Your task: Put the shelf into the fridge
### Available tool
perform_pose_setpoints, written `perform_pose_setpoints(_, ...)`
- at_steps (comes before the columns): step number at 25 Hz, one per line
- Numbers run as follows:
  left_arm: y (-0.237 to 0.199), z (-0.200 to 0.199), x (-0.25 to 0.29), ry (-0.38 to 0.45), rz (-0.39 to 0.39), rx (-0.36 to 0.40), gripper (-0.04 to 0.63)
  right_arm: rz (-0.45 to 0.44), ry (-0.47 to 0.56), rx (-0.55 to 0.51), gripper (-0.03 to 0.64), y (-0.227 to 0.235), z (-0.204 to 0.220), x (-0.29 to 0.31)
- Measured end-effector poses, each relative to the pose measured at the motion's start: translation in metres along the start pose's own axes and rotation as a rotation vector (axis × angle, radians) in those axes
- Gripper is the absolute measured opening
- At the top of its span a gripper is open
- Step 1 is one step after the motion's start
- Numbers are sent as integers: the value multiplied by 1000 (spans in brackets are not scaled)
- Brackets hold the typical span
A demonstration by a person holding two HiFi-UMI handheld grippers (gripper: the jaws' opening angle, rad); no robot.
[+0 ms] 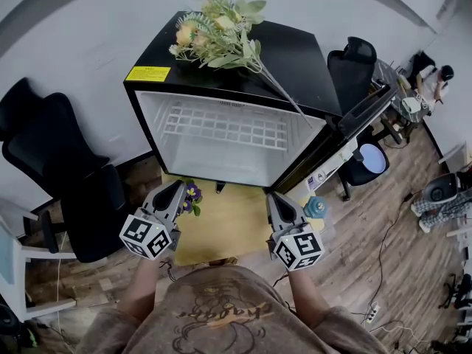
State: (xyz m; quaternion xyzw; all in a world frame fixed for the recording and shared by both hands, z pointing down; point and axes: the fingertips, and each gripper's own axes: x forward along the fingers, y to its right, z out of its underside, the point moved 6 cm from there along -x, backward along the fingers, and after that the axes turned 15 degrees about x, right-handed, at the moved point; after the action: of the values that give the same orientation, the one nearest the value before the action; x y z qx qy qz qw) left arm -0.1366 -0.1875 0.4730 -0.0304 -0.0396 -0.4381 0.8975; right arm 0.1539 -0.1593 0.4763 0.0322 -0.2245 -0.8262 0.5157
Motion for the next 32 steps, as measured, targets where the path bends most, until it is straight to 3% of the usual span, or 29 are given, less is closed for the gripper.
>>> perform_pose_setpoints(11, 6, 15, -3, -38, -51, 52, 41, 33, 8, 26, -8, 0, 13, 0)
perform_pose_setpoints(32, 4, 11, 4, -13, -68, -5, 41, 32, 19, 60, -9, 1, 9, 10)
